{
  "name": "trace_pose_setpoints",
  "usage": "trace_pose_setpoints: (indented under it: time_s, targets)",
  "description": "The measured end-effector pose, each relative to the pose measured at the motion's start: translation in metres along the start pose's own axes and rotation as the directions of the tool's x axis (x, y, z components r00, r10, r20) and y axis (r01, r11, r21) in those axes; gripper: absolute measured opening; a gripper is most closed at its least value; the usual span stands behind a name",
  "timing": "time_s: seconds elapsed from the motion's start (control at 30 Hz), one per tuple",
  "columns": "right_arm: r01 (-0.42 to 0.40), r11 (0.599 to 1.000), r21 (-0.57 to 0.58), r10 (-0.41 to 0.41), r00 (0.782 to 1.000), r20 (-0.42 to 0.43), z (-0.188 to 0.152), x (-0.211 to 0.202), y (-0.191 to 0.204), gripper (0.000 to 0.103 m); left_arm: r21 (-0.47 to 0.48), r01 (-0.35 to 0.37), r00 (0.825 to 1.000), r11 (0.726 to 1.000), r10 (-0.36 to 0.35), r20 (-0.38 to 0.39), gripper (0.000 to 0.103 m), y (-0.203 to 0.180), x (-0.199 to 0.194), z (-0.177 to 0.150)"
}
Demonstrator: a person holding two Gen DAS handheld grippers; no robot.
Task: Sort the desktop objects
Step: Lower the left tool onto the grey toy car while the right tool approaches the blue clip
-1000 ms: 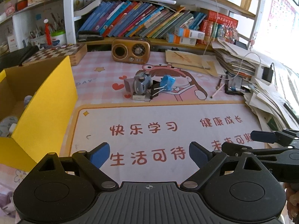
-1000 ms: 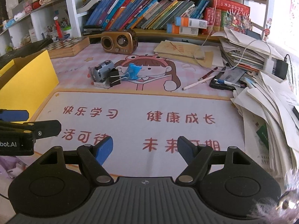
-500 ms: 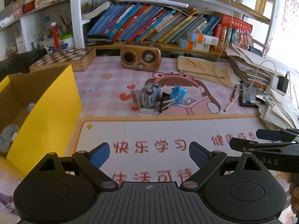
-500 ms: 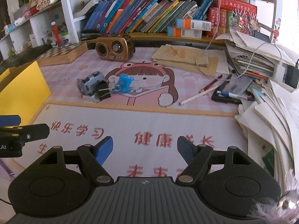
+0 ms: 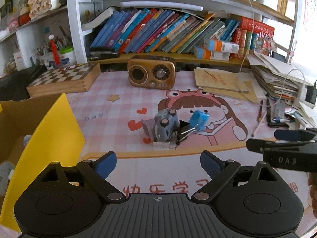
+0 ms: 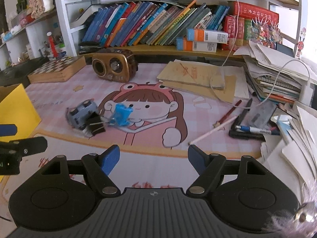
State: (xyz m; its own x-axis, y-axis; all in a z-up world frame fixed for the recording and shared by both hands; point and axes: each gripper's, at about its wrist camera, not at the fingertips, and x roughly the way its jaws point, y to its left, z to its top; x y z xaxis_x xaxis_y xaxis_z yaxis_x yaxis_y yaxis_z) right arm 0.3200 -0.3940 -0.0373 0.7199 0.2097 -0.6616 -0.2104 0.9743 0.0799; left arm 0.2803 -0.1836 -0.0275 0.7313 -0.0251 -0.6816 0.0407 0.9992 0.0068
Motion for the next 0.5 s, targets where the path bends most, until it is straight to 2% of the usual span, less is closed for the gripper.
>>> trace_pose_setpoints:
  time_s: [0.5]
  targets:
    - [-0.064,0.998,0.018,0.065,0.998,0.000,0.036,0.046,0.009,0.073,-0.012,-0.004,1.000,1.000,0.005,0.009,0.092,0.008,0.052,0.030]
